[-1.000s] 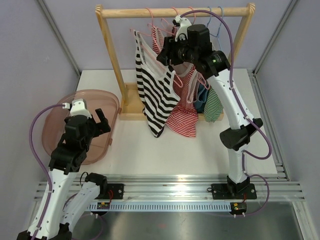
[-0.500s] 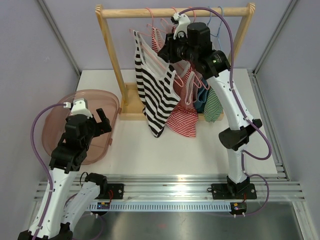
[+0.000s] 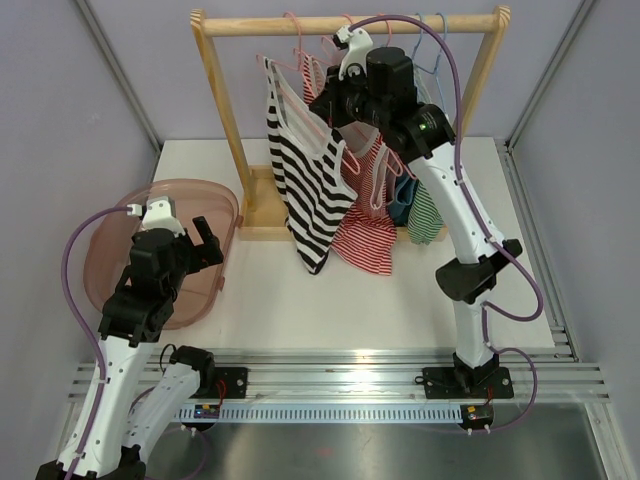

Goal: Remove the tank top from the hanger

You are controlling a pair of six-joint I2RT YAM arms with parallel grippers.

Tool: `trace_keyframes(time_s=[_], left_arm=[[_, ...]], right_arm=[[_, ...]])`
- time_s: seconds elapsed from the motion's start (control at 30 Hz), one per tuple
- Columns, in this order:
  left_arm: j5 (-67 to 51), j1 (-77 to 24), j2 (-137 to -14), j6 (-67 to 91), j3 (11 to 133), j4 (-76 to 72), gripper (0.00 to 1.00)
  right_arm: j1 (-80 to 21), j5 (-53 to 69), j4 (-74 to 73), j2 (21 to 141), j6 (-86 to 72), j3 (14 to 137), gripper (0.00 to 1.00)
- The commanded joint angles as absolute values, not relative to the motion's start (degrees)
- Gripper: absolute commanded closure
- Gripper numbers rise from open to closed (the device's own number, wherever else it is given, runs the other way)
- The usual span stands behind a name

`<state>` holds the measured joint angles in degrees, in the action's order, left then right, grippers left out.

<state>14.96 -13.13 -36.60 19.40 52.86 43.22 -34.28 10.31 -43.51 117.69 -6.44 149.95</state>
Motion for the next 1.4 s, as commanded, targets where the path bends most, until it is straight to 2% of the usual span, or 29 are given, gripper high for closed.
trace_keyframes(time_s=[0.0,0.33,0.63,0.83,1.07,1.17,1.37], left_arm=[[14.06,-12.74,-36.30,18.63,52.65,40.52,0.01],[13.89,-12.57,-36.65,18.46,53.17,40.34,0.01],[12.57,-13.79,-41.21,20.83,62.57,42.45,0.01],[17.75,-25.47,-49.12,24.43,73.55,43.59,0.01],[30.14,-50.75,-57.64,20.24,81.29,36.58,0.01],[33.57,-58.78,-61.16,14.97,83.58,30.78,0.01],[34.63,-64.77,-66.35,8.62,90.15,22.68,0.01]], right_arm=[[-34.89,8.00,-35.60,111.98,-7.03,150.21,1.00],[-34.98,8.70,-33.31,105.21,-9.84,145.03,1.00],[-35.16,10.28,-31.81,88.87,-14.06,122.89,1.00],[-35.24,13.53,-33.48,76.57,-17.57,109.53,1.00],[-35.24,14.86,-42.09,63.75,-18.10,100.30,1.00],[-35.16,15.03,-45.17,60.22,-18.37,99.40,1.00],[-35.16,18.09,-51.49,54.76,-18.90,103.97,1.00]])
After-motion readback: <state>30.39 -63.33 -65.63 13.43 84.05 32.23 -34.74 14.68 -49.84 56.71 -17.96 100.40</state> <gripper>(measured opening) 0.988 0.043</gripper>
